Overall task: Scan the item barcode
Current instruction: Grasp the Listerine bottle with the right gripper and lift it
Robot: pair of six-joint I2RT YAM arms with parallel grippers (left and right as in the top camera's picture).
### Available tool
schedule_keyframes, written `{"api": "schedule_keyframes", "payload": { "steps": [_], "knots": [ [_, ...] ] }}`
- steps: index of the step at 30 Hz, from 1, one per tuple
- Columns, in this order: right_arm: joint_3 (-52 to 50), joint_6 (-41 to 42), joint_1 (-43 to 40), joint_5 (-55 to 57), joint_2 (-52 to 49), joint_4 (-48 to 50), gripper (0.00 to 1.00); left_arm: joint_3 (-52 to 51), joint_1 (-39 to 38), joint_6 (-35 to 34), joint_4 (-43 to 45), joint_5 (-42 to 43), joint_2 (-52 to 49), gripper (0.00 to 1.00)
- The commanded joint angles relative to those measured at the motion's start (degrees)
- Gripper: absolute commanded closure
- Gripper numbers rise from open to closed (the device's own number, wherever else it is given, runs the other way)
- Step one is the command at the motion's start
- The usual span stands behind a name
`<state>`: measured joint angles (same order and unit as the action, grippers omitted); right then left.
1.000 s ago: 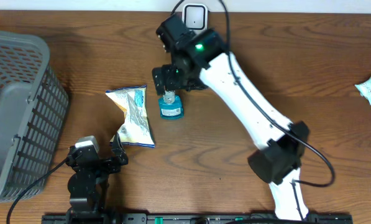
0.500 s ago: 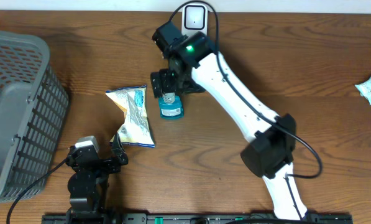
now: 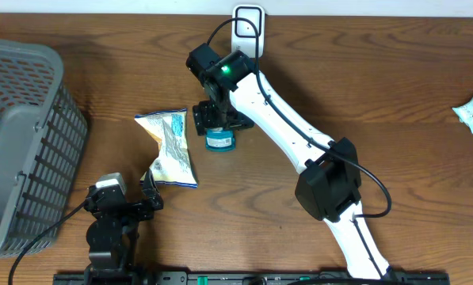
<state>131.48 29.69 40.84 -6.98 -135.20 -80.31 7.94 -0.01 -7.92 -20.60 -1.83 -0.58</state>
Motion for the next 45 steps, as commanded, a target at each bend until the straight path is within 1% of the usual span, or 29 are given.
{"api": "schedule_keyframes", "payload": {
  "steps": [1, 3, 5, 9, 12, 17, 21, 23, 27, 31, 35, 38, 41, 43, 45],
  "knots": [
    [0.4, 0.2, 0.1, 1.1, 0.2, -0.8, 0.20, -0.1, 0.3, -0.5, 0.1, -0.1, 0.3, 0.02],
    [0.4, -0.3, 0.1, 1.1, 0.2, -1.1, 0.21, -0.1, 0.3, -0.5, 0.1, -0.1, 0.3, 0.02],
    [0.4, -1.5, 0.1, 1.1, 0.2, -0.9, 0.20, -0.1, 0.3, -0.5, 0.1, -0.1, 0.3, 0.02],
    [1.7, -7.8, 0.1, 0.4, 0.5, -0.3, 0.01, -0.1, 0.3, -0.5, 0.1, -0.1, 0.3, 0.02],
    [5.7, -12.4, 0.1, 0.4, 1.3, -1.4, 0.01, -0.1, 0.3, -0.5, 0.1, -0.1, 0.3, 0.02],
    [12.5, -25.9, 0.0, 0.4, 5.4, -4.8, 0.01, -0.1, 0.3, -0.5, 0.1, -0.1, 0.3, 0.02],
    [13.0, -37.0, -0.5, -0.7, 10.8, -9.2, 0.01, -0.1, 0.3, -0.5, 0.1, -0.1, 0.3, 0.02],
    [13.0, -40.6, -0.9, -2.5, 13.2, -12.3, 0.01, -0.1, 0.3, -0.5, 0.1, -0.1, 0.3, 0.02],
    [13.0, -42.2, -1.9, -3.0, 18.3, -16.8, 0.01, -0.1, 0.3, -0.5, 0.1, -0.1, 0.3, 0.02],
    [11.5, -42.4, -3.3, -3.0, 23.5, -17.0, 0.01, -0.1, 0.3, -0.5, 0.1, -0.1, 0.3, 0.02],
    [3.5, -42.5, -4.9, -1.2, 31.3, -16.8, 0.01, -0.1, 0.3, -0.5, 0.1, -0.1, 0.3, 0.02],
    [-7.8, -42.6, -6.4, -1.0, 38.6, -12.6, 0.01, -0.1, 0.3, -0.5, 0.1, -0.1, 0.3, 0.02],
    [-25.7, -43.8, -7.6, -0.6, 47.1, -1.0, 0.01, -0.1, 0.3, -0.5, 0.1, -0.1, 0.3, 0.02],
    [-38.4, -45.9, -7.8, -0.7, 51.3, 11.0, 0.01, -0.1, 0.3, -0.5, 0.1, -0.1, 0.3, 0.02],
    [-49.7, -46.7, -7.8, -0.7, 53.4, 24.7, 0.01, -0.1, 0.3, -0.5, 0.1, -0.1, 0.3, 0.02]
  ]
}}
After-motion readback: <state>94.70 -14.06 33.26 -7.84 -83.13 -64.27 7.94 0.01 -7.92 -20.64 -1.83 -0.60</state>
